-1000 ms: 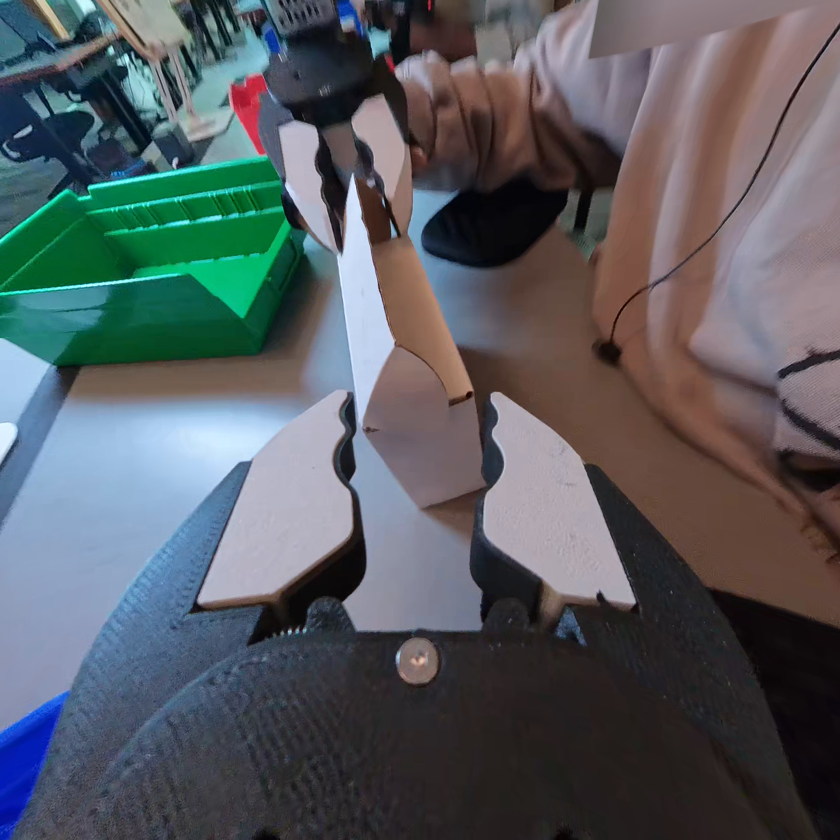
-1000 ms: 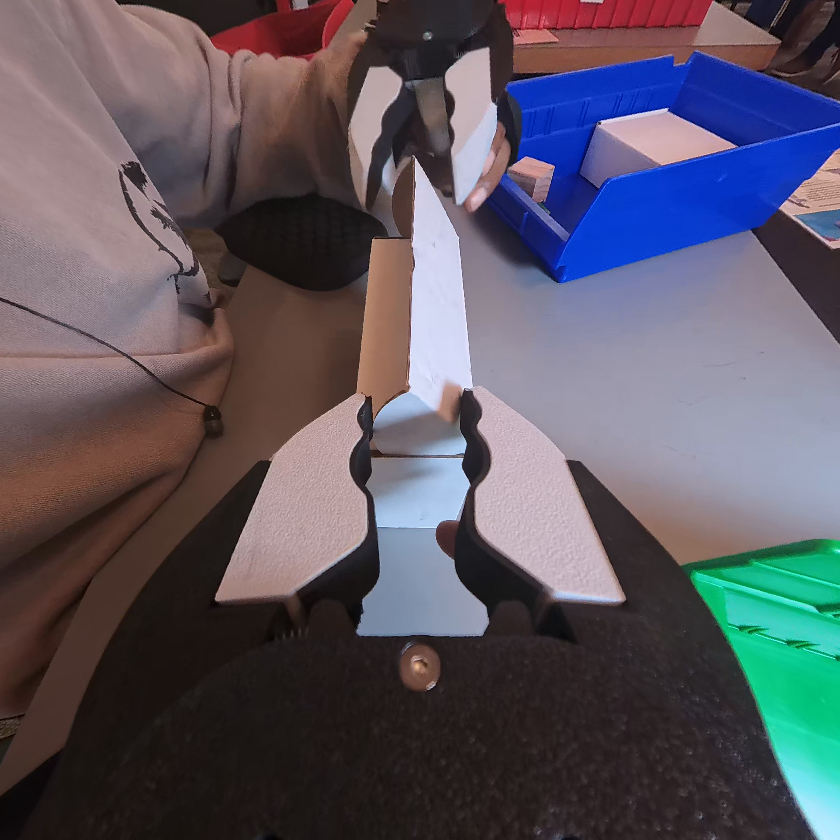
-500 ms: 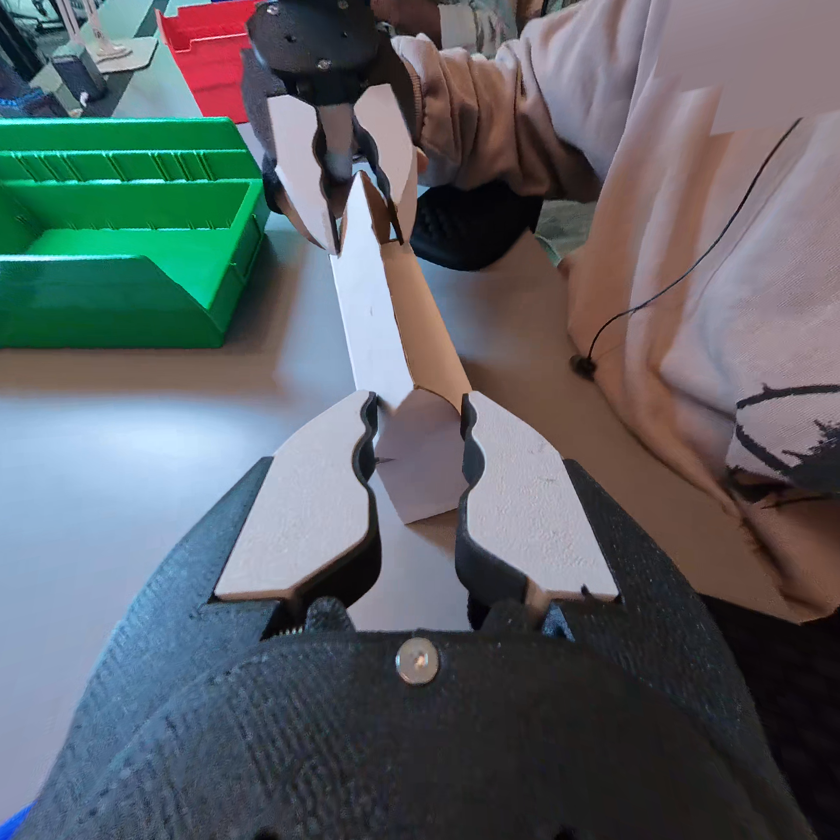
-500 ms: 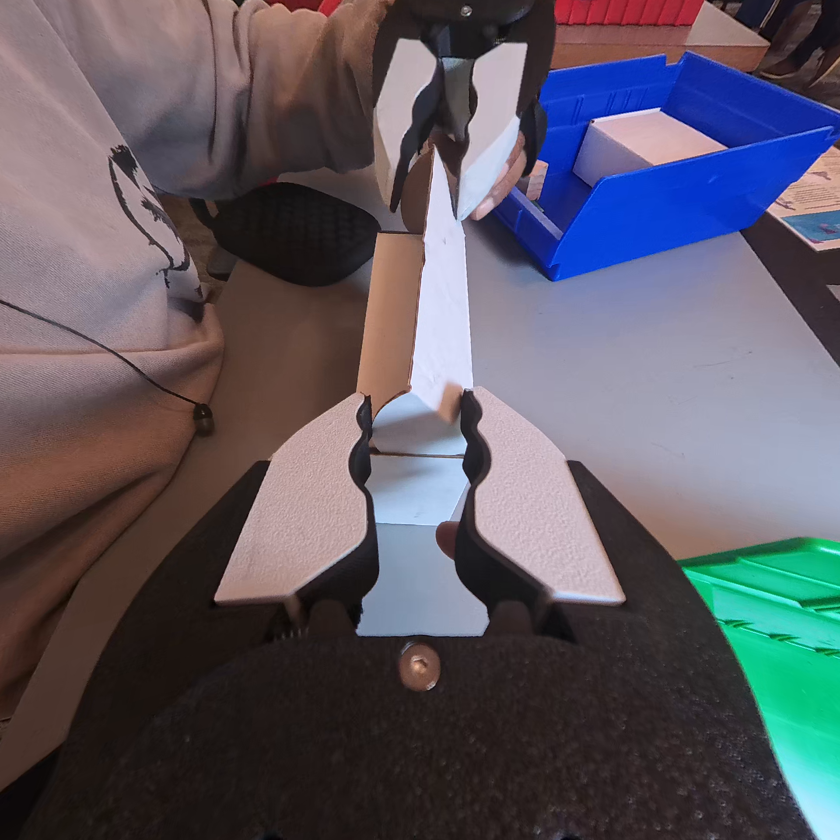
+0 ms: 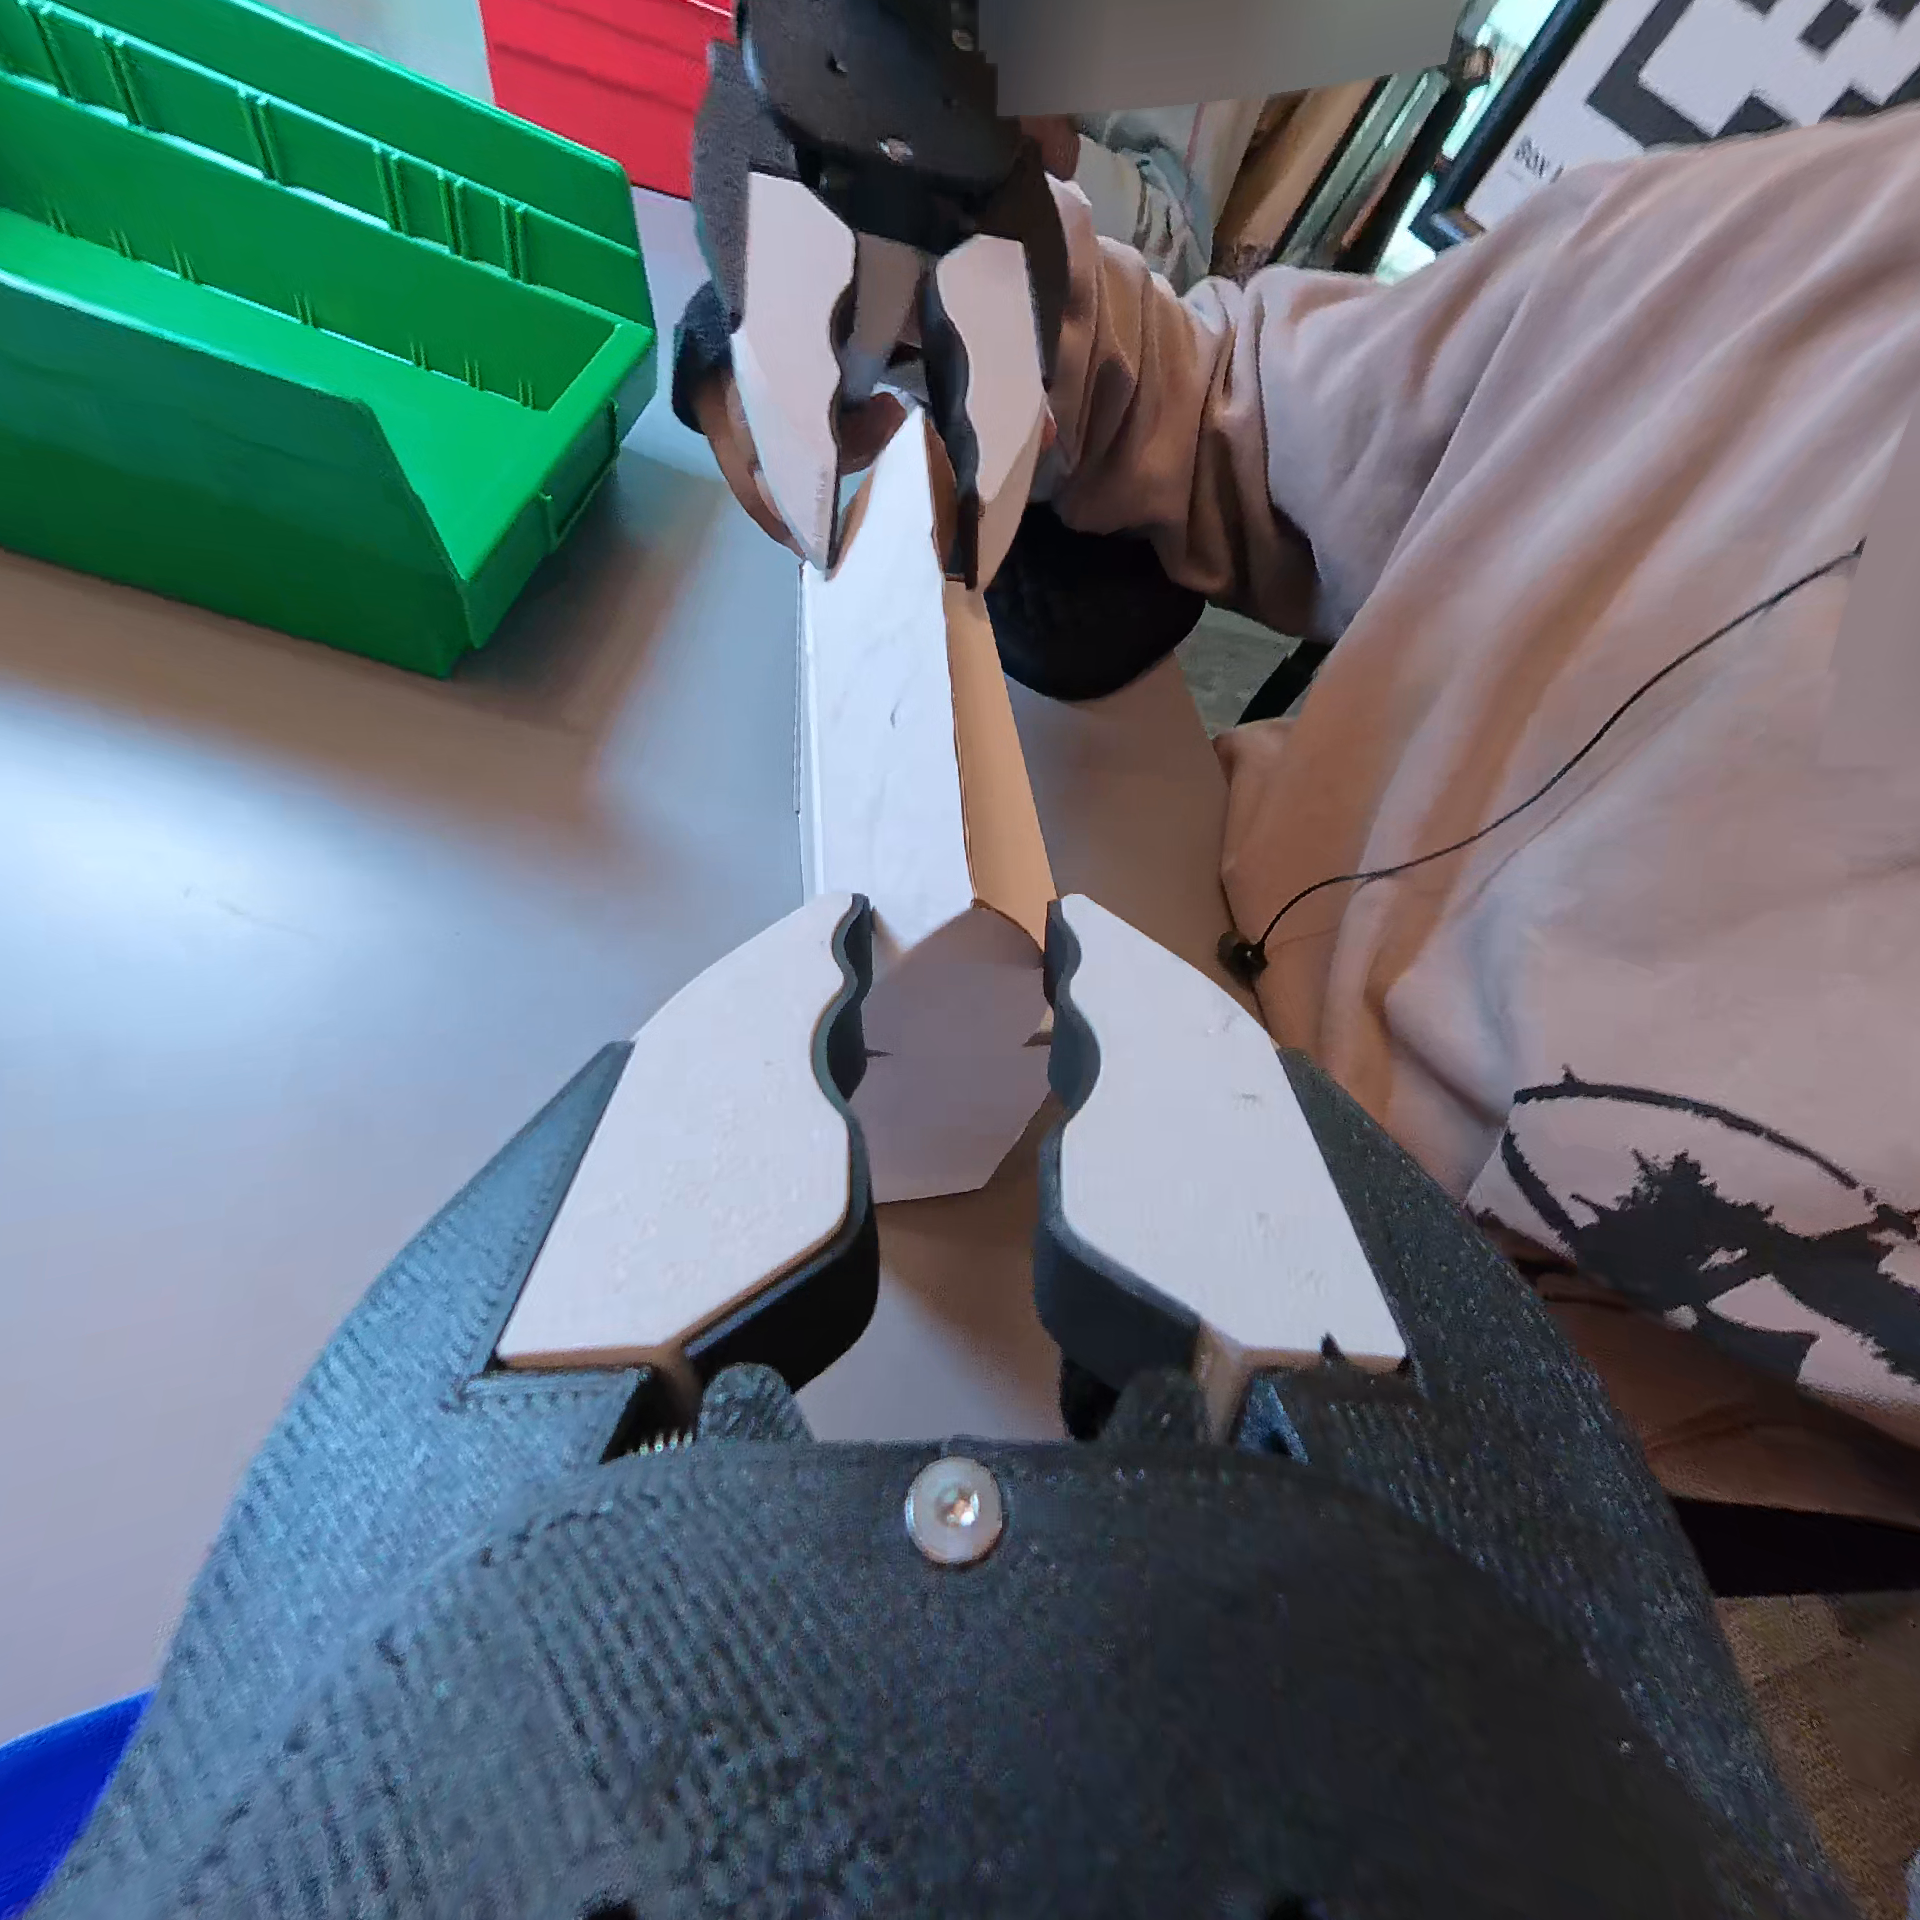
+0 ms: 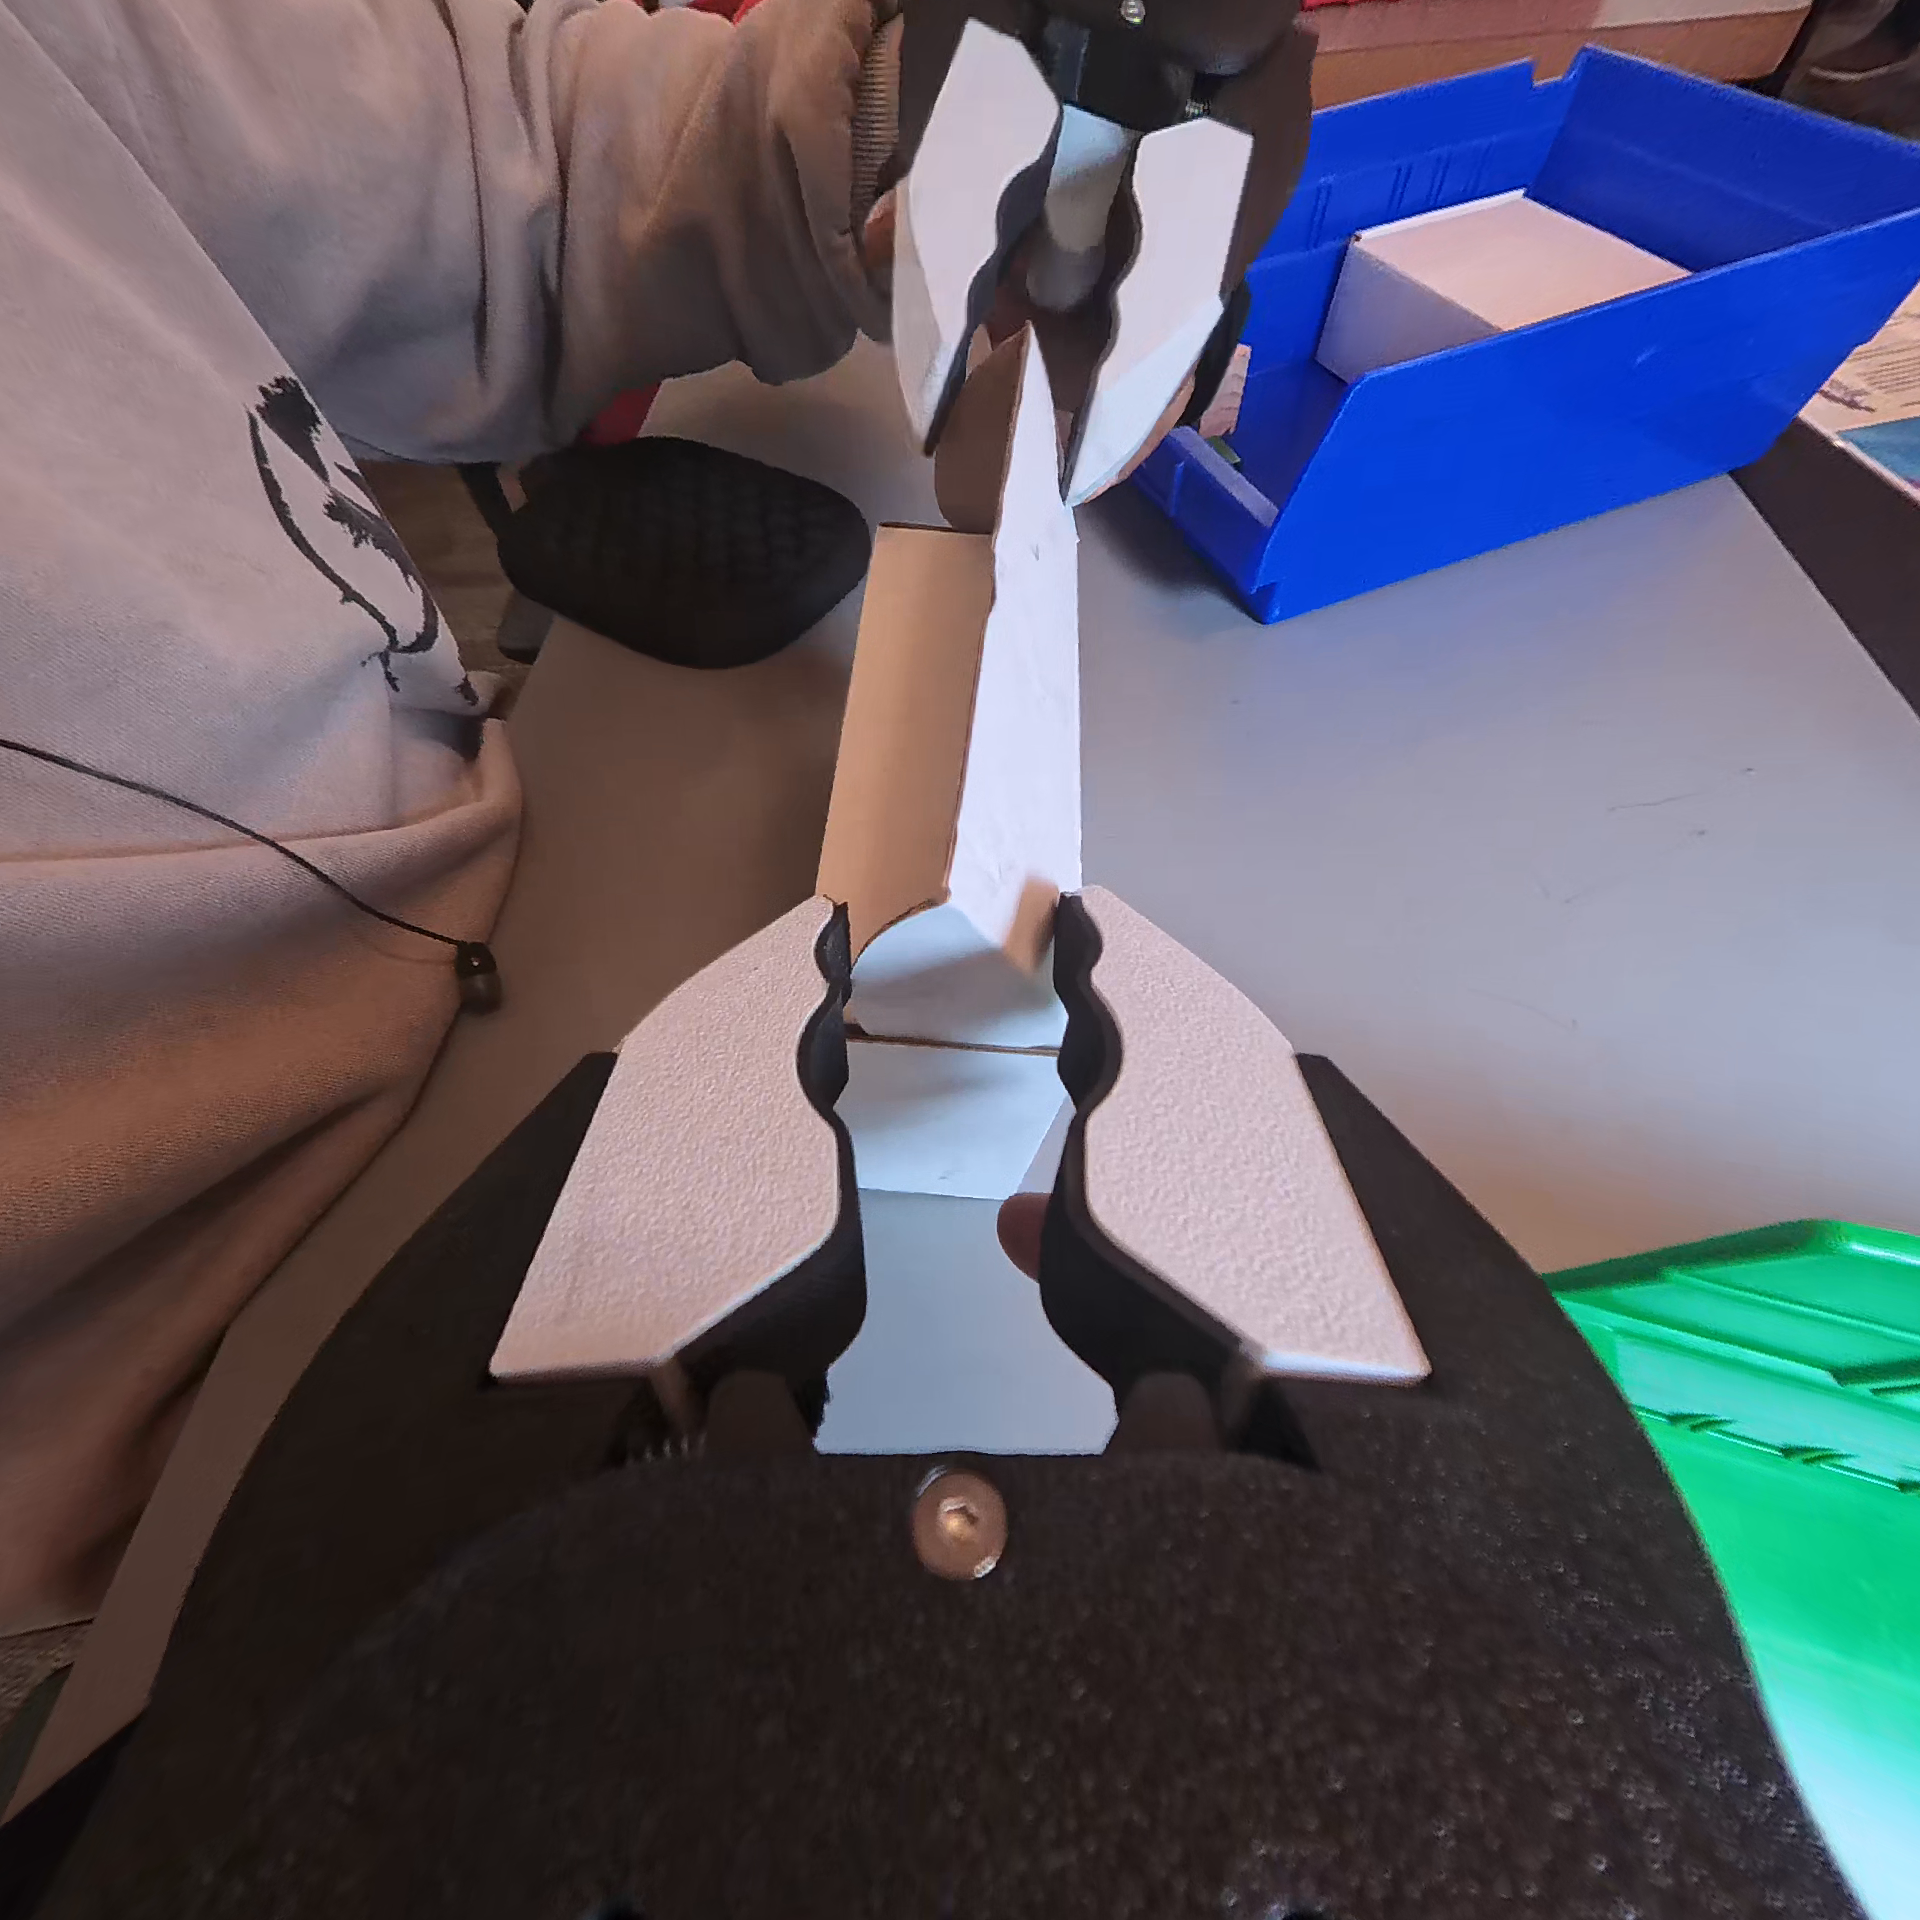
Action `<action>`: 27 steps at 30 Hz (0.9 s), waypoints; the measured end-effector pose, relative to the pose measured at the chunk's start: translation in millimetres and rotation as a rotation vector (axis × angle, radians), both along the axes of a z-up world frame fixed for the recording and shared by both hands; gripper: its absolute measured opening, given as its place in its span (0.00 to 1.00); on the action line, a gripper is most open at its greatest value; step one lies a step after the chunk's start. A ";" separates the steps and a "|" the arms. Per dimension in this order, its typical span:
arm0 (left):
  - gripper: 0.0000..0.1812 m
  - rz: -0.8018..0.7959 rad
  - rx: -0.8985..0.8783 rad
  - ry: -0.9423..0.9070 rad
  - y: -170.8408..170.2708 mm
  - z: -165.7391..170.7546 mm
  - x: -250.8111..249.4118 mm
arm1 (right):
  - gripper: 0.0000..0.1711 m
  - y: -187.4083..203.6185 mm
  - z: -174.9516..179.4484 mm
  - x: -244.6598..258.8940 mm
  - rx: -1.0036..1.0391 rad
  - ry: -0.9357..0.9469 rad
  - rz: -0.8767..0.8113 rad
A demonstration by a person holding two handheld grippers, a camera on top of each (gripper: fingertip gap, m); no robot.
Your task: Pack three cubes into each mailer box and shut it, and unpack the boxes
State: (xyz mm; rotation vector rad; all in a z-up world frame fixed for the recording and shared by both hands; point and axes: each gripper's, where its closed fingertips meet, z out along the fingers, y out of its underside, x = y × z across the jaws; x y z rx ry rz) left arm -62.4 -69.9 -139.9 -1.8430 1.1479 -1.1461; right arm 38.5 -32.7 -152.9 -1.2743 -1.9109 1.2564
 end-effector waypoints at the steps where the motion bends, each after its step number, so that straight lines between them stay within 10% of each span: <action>1: 0.17 0.010 -0.021 -0.015 0.7 0.7 0.1 | 0.22 -0.4 -0.1 0.3 0.016 0.004 0.000; 12: 0.16 0.162 -0.239 -0.125 10.3 3.8 0.1 | 0.22 -4.2 4.0 1.0 -0.038 -0.004 -0.020; 27: 0.19 0.040 0.489 0.202 -19.4 -15.6 7.0 | 0.23 -13.1 -7.1 3.8 0.210 0.026 0.020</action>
